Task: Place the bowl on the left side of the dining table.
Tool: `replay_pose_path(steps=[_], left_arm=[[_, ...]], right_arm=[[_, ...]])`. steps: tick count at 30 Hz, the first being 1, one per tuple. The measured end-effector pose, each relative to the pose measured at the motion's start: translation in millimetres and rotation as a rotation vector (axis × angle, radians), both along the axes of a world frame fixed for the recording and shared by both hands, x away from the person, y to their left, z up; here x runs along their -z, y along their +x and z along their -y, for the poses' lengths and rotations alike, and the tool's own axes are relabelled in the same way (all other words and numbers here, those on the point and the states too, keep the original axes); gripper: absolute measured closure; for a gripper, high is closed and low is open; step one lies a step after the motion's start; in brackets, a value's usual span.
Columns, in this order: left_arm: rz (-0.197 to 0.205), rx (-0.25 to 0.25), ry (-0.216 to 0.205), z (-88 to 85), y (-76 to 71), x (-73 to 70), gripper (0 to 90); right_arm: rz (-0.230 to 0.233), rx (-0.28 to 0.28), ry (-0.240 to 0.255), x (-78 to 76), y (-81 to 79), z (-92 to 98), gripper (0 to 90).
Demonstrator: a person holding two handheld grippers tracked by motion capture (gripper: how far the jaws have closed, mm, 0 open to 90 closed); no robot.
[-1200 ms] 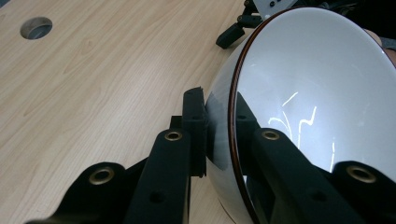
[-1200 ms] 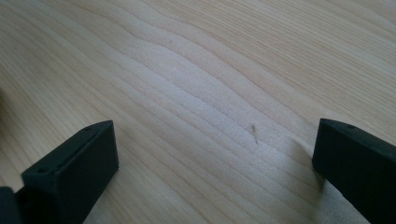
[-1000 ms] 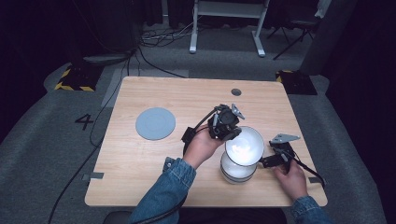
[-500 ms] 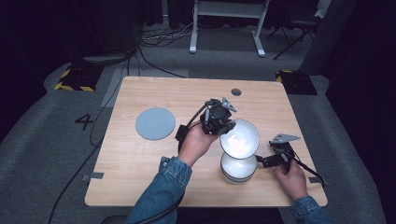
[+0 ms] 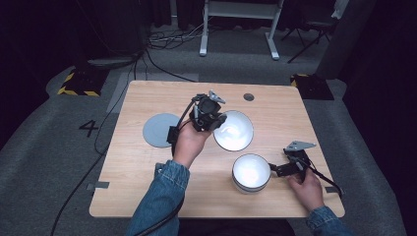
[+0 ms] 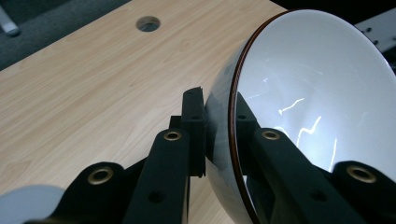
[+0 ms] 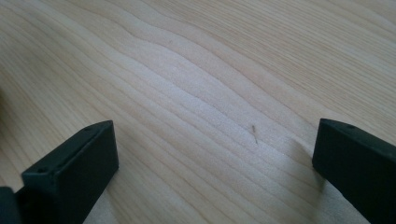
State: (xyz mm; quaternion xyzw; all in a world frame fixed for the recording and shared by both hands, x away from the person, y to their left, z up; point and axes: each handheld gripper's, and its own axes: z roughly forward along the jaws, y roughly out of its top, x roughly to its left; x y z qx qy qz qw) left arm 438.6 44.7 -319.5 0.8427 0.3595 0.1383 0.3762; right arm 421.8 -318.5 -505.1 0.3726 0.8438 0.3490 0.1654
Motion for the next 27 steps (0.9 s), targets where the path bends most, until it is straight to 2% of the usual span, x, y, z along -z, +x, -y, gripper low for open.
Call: replay_pose_path(steps=[6, 15, 22, 27], left_arm=[[-0.01, -0.089, -0.037, -24.3, 4.8, -1.8, 81.4], [-0.03, -0.201, -0.036, -50.3, 22.5, -2.8, 81.4], [-0.037, -0.269, -0.079, -66.2, 37.3, -5.1, 81.4], [-0.037, -0.3, -0.087, -75.7, 45.2, -8.8, 81.3]], right_arm=[[-0.002, 0.005, 0.004, 0.0, -0.1, -0.4, 0.5], [-0.001, 0.004, 0.003, 0.0, -0.1, -0.3, 0.5], [-0.001, 0.001, 0.001, 0.0, 0.0, 0.0, 0.5], [-0.002, 0.001, 0.003, 0.0, -0.1, -0.1, 0.5]])
